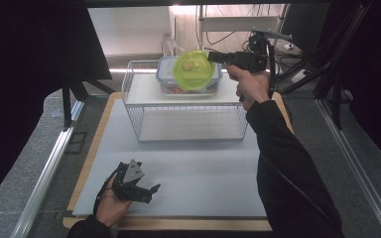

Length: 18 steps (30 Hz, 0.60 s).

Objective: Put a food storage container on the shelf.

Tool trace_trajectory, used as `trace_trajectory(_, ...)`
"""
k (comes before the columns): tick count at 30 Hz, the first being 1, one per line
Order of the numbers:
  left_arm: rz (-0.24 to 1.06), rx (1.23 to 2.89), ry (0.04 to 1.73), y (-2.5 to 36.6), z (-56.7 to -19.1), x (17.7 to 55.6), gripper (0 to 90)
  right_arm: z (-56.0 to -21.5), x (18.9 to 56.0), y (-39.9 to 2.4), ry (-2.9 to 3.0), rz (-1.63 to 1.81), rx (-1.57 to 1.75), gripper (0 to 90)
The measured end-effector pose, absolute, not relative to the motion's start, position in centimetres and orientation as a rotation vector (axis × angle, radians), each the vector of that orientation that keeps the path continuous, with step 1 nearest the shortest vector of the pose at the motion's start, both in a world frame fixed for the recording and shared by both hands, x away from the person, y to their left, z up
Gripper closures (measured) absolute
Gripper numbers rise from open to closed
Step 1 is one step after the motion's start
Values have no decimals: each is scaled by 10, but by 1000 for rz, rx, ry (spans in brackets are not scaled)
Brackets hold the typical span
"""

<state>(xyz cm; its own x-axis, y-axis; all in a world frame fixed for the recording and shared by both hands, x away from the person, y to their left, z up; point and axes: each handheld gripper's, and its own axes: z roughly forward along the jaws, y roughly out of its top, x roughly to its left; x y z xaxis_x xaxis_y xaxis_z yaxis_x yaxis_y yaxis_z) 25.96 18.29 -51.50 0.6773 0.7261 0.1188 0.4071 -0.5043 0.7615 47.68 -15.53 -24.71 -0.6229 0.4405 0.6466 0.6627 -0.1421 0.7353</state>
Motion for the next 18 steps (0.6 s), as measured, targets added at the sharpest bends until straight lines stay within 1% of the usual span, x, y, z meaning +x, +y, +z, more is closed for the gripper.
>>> trace_trajectory(10,547,2147,858,182,-515,259,33,-244,505,-136,-1886,-1918,-1372,835)
trace_trajectory(14,534,2146,854,182,-516,259,33,-248,520,-130,-1855,-1940,-1431,835)
trace_trajectory(18,531,2152,846,181,-516,258,34,-251,527,-127,-1837,-1949,-1455,834)
